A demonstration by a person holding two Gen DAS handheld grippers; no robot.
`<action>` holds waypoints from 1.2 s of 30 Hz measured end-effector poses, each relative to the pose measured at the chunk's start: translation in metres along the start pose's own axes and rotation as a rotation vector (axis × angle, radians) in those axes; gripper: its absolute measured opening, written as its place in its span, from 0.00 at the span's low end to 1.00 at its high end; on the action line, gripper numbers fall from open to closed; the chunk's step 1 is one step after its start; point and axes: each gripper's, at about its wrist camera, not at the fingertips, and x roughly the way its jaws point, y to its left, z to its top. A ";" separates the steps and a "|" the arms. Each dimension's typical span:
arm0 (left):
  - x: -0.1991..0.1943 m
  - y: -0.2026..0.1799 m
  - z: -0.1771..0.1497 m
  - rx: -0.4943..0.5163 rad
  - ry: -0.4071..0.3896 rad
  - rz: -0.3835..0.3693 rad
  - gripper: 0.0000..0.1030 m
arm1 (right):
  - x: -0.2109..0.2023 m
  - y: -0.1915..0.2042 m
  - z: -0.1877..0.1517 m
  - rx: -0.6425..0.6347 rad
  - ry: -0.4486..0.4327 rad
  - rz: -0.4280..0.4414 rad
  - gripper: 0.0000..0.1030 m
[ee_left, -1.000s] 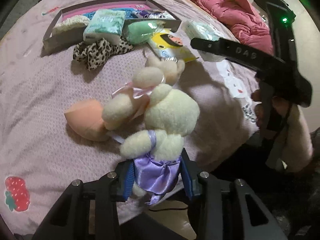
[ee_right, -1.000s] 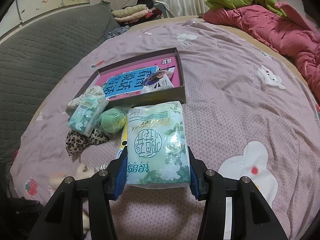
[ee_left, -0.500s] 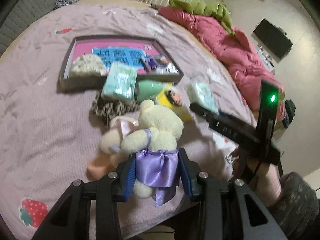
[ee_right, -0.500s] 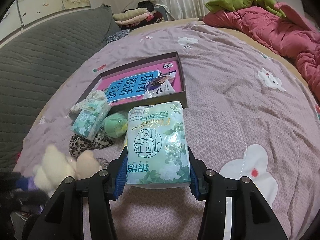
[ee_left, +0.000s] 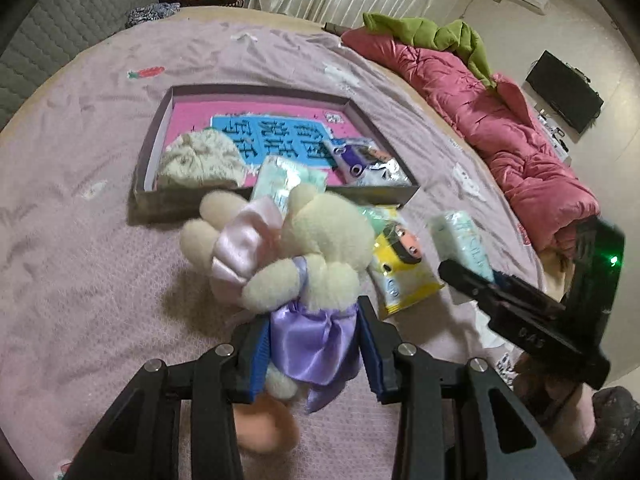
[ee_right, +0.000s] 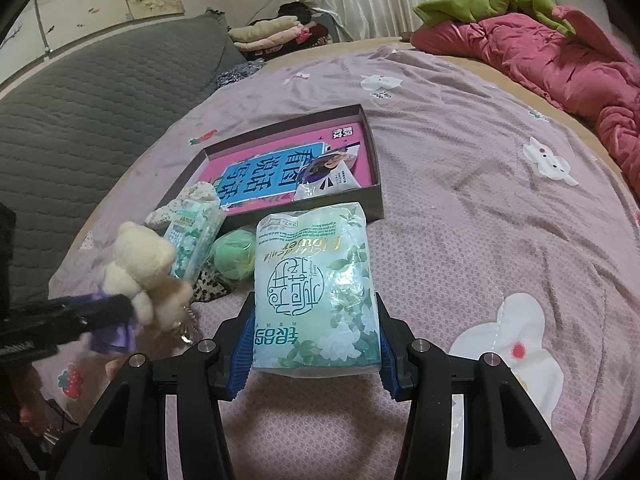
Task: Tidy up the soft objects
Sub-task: 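Carry the plush bear with the left tool while the right tool carries the tissue pack over the box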
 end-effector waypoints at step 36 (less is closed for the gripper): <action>-0.011 -0.039 -0.014 0.007 0.017 -0.017 0.29 | -0.012 0.013 0.017 -0.037 -0.051 0.037 0.51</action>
